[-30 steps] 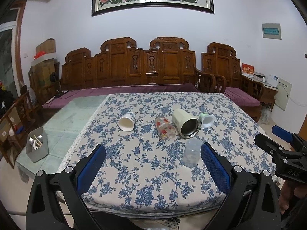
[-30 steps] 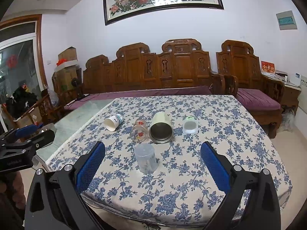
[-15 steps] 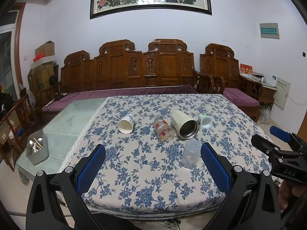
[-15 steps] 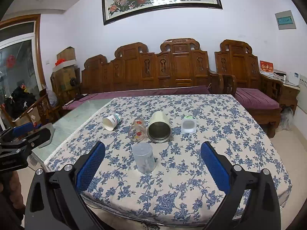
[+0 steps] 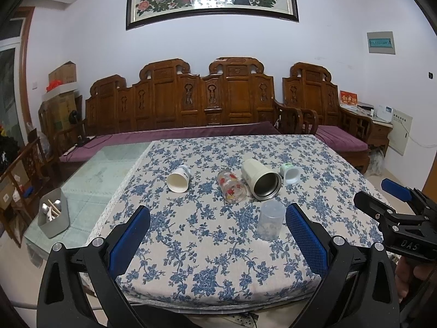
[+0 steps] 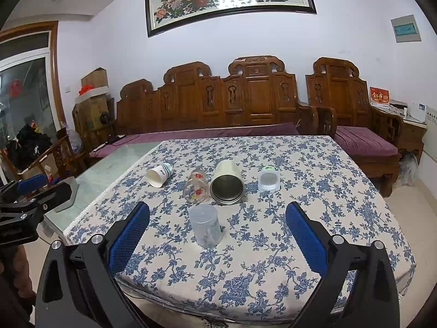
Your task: Flip cup upside down
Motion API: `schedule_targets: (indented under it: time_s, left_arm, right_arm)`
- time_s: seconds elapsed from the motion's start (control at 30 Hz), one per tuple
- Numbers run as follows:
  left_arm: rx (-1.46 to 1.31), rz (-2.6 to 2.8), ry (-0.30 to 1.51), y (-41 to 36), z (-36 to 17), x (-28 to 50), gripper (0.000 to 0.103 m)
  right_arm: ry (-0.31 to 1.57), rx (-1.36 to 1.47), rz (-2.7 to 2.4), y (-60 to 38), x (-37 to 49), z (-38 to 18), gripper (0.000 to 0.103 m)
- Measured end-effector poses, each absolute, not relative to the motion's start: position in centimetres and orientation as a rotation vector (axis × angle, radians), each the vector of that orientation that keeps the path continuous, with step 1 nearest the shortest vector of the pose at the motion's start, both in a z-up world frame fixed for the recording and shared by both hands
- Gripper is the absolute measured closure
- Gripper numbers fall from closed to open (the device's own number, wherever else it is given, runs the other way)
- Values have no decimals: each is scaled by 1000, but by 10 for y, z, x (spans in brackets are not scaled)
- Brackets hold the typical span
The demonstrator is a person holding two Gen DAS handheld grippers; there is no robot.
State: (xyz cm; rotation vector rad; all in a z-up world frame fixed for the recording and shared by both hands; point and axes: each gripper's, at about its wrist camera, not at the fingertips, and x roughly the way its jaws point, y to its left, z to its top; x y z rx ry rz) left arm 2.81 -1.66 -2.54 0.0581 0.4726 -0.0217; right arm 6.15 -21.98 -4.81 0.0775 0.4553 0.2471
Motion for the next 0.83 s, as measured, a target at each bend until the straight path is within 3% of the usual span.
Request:
schedule_targets:
  time_s: [0.83]
  left_arm:
    - [59, -22, 473, -15, -25, 27, 7]
  right_arm:
    - [449, 79, 249, -216, 60, -46, 3]
